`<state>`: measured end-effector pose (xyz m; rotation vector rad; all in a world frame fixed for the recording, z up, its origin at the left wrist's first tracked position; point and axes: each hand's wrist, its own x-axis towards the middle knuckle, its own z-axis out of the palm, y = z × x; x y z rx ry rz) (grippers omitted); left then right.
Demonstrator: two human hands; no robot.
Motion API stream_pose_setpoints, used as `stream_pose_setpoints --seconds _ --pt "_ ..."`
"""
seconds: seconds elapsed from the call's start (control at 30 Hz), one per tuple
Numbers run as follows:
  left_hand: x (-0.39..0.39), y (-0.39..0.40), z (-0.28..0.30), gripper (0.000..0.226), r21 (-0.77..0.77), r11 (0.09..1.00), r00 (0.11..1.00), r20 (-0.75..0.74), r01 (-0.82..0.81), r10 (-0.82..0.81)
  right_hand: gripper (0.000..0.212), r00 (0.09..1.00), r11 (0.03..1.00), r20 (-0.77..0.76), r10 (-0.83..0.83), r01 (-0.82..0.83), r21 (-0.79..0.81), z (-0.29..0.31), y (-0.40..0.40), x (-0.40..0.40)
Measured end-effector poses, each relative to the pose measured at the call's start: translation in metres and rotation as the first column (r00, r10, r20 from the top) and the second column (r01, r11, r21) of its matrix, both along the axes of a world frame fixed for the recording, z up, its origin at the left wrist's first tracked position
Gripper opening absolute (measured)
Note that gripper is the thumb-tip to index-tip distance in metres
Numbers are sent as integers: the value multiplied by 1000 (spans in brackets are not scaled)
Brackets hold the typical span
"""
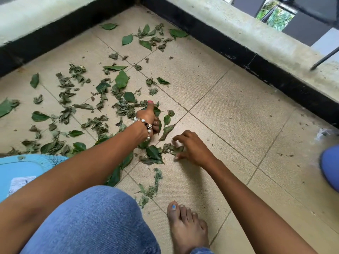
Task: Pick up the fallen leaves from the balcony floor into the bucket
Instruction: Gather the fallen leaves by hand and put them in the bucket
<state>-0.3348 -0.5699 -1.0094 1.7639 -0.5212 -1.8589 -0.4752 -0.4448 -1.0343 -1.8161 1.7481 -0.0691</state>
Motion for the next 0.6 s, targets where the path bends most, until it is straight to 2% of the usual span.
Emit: stream_pose_setpoints --seconds 0.13,0.27,0.33,0.4,0.5,0.6 --pt "8 6 0 50 53 996 996 -49 73 -70 35 1000 999 -1 17 -17 -30 -3 -7 10" --pt "17 7 2 48 57 991 991 -64 125 -121 23 985 993 134 -108 114 -43 2 -9 19" --pt "21 5 0 48 56 992 992 -58 115 -112 32 966 987 209 -149 157 -19 4 -7 34" --pt "24 4 -2 48 58 994 994 -56 96 -93 56 970 988 193 -151 152 8 4 -4 51" --pt "30 4 -5 47 56 996 997 -38 66 -64 85 995 996 32 -91 90 12 2 -1 74" --pt "34 3 -6 45 37 998 999 -4 50 -50 89 990 999 -143 -14 9 -38 2 1 87"
